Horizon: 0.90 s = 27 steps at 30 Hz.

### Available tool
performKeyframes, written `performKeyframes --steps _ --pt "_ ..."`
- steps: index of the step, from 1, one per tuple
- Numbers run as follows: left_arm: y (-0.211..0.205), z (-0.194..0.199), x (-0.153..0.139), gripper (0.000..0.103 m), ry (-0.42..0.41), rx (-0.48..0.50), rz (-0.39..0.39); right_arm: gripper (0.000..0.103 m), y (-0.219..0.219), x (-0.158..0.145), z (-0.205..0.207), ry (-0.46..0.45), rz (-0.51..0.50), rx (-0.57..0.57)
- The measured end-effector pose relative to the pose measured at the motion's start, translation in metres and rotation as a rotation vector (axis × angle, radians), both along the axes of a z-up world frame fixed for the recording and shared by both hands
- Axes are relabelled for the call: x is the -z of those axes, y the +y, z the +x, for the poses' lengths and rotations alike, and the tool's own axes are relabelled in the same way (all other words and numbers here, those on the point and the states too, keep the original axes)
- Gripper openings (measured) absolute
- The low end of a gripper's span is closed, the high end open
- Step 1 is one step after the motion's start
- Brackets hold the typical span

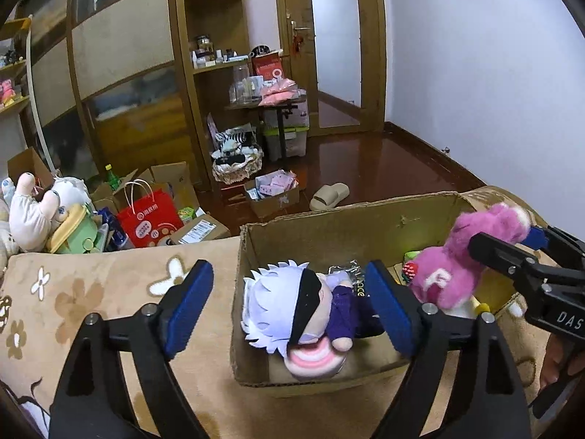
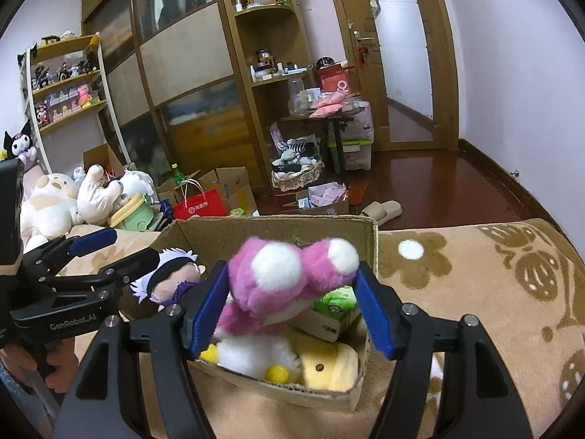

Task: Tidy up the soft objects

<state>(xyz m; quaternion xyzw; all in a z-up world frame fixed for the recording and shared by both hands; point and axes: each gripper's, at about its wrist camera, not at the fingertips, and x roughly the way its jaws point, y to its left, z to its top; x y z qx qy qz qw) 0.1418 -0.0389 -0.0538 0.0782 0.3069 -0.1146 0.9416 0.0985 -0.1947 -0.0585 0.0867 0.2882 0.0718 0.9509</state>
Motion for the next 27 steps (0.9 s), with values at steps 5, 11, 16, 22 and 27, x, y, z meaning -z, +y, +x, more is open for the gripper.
performKeyframes --steps 5,11,16,22,27 --pt "0.006 -0.01 -0.009 0.093 -0.014 -0.028 0.021 0.087 -0.003 -0.01 -0.012 -0.018 -0.001 0.02" --pt "0.015 -0.027 -0.023 0.097 -0.034 -0.062 0.025 0.098 -0.005 -0.026 -0.03 -0.049 -0.019 0.037" --pt "0.022 -0.049 -0.039 0.099 -0.06 -0.061 0.001 0.103 -0.003 -0.044 -0.054 -0.085 -0.029 0.051" --pt "0.03 -0.082 -0.058 0.1 -0.112 -0.053 0.006 0.103 -0.001 -0.065 -0.083 -0.123 -0.037 0.103" --pt "0.041 -0.107 -0.075 0.1 -0.137 -0.068 -0.025 0.103 0.0 -0.083 -0.112 -0.169 -0.052 0.125"
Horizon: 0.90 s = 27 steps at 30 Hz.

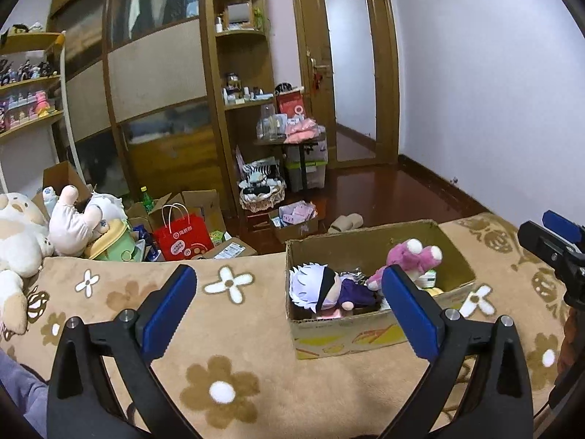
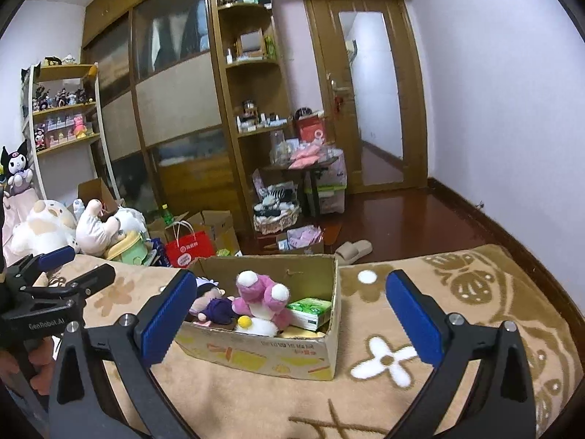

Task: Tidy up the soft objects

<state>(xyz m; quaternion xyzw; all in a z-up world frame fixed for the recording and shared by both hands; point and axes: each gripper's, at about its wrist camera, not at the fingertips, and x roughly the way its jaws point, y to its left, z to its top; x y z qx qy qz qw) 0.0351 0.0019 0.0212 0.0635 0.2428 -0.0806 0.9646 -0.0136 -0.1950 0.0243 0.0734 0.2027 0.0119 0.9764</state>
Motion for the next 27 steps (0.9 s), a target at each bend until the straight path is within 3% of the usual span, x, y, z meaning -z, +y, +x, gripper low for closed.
performKeyframes --steps 16,27 --pt "0.031 -0.088 -0.034 0.102 -0.126 -0.018 -0.032 0.103 0.002 -0.042 -0.089 -0.122 -0.056 0.041" --pt "0.037 -0.098 -0.027 0.102 -0.134 -0.024 -0.063 0.103 0.004 -0.038 -0.102 -0.136 -0.078 0.042"
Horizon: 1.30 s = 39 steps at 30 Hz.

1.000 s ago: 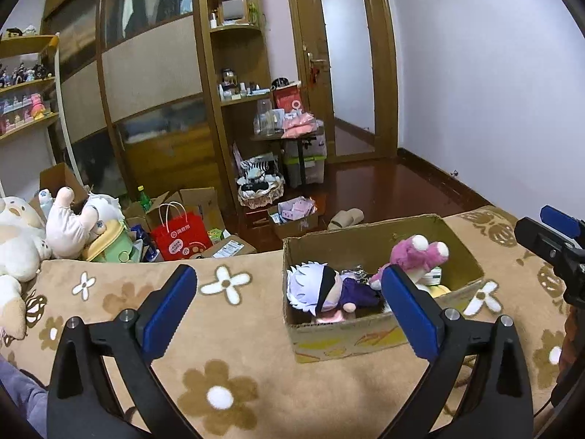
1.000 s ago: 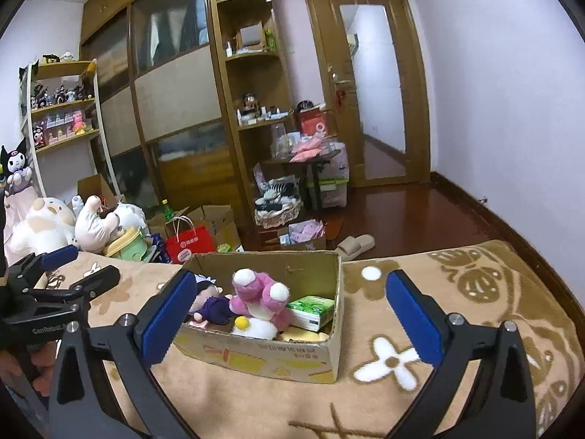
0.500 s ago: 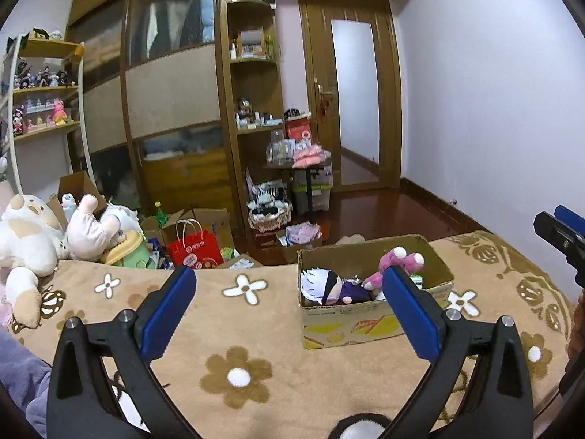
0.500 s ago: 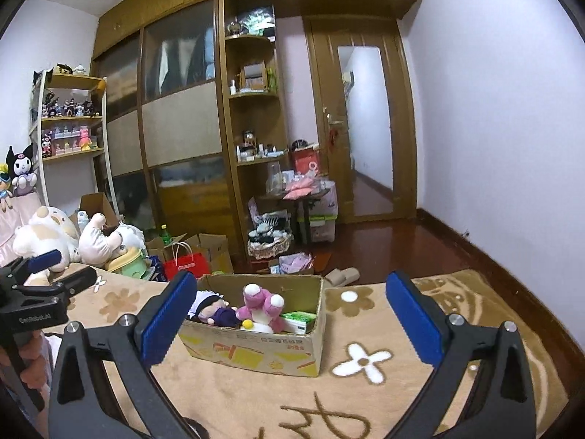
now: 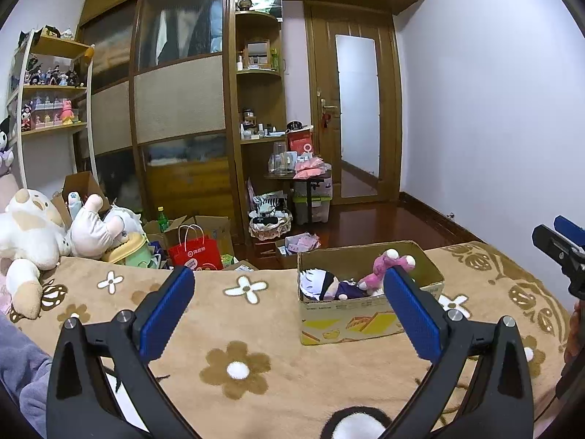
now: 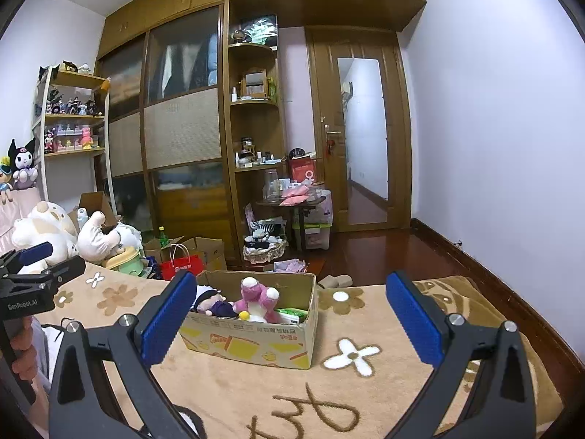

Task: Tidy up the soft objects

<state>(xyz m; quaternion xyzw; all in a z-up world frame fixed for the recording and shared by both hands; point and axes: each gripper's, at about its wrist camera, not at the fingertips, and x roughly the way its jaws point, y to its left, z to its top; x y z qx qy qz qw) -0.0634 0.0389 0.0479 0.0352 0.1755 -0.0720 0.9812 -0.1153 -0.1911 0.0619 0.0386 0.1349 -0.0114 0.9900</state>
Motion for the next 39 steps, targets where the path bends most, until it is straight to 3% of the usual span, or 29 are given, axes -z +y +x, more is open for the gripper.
performKeyframes --steps 9,22,39 --pt "0.002 0.016 0.009 0.102 0.043 -0.017 -0.041 0.103 -0.005 0.014 0.011 0.043 0.005 0.004" --pt "-0.005 0.032 0.023 0.102 0.089 -0.009 0.001 0.103 -0.005 0.028 0.032 0.081 0.013 0.0" --pt "-0.013 0.028 0.027 0.102 0.081 -0.006 0.051 0.103 -0.002 0.035 0.034 0.081 -0.001 0.004"
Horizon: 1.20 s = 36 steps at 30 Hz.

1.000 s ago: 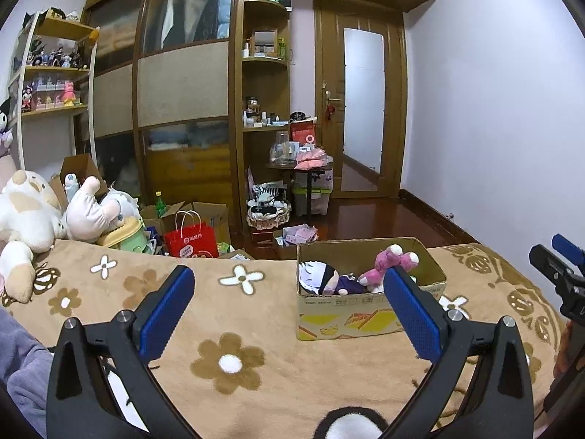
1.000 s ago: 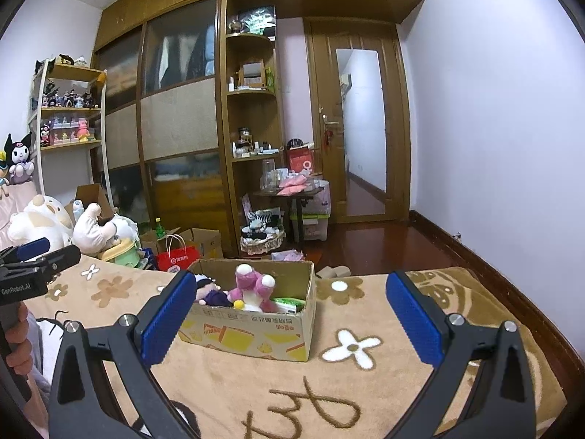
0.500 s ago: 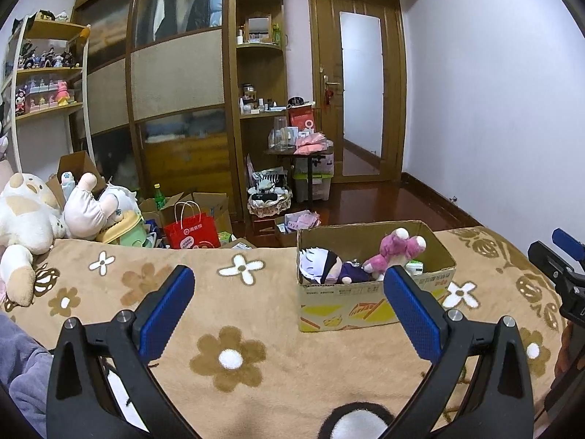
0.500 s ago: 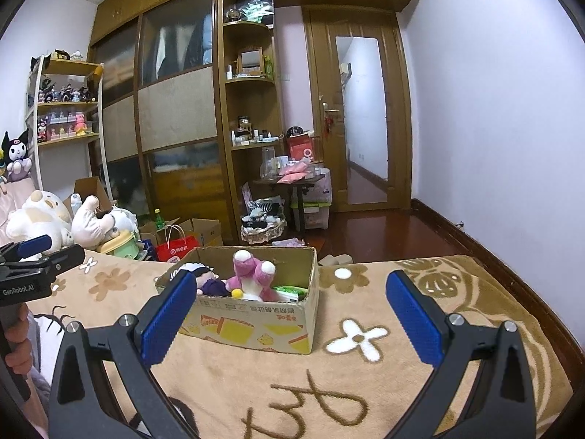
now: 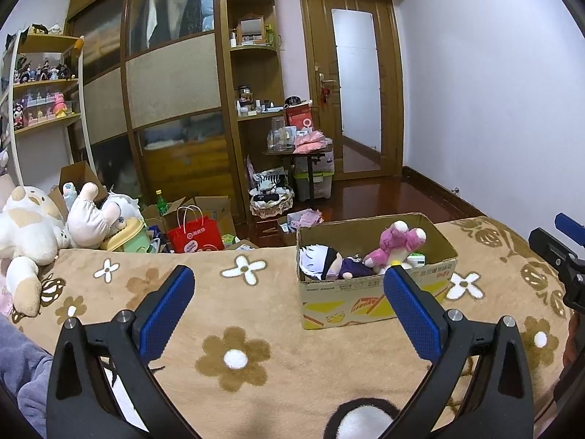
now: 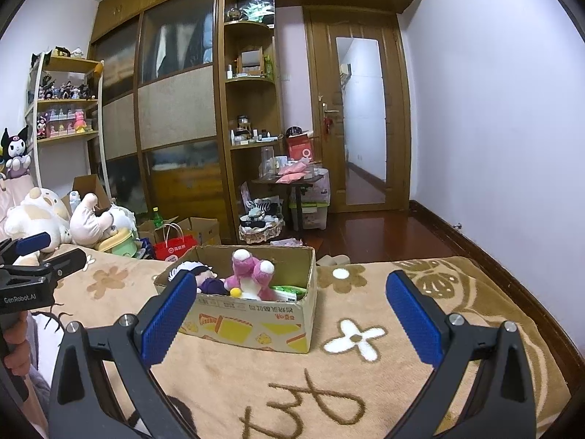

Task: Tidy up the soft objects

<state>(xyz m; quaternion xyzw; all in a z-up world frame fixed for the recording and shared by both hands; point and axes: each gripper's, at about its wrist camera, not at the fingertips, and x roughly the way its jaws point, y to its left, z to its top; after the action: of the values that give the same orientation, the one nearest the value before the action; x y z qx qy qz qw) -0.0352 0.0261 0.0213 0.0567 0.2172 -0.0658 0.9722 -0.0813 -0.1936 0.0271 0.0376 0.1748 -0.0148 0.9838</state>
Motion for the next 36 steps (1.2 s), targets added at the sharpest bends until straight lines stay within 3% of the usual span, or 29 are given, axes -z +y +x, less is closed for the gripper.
performKeyframes --steps 36 --pt "0.0064 -0.0014 0.001 0.102 0.012 0.005 0.019 0.103 -0.0052 0.0078 0.0015 -0.013 -0.012 0.019"
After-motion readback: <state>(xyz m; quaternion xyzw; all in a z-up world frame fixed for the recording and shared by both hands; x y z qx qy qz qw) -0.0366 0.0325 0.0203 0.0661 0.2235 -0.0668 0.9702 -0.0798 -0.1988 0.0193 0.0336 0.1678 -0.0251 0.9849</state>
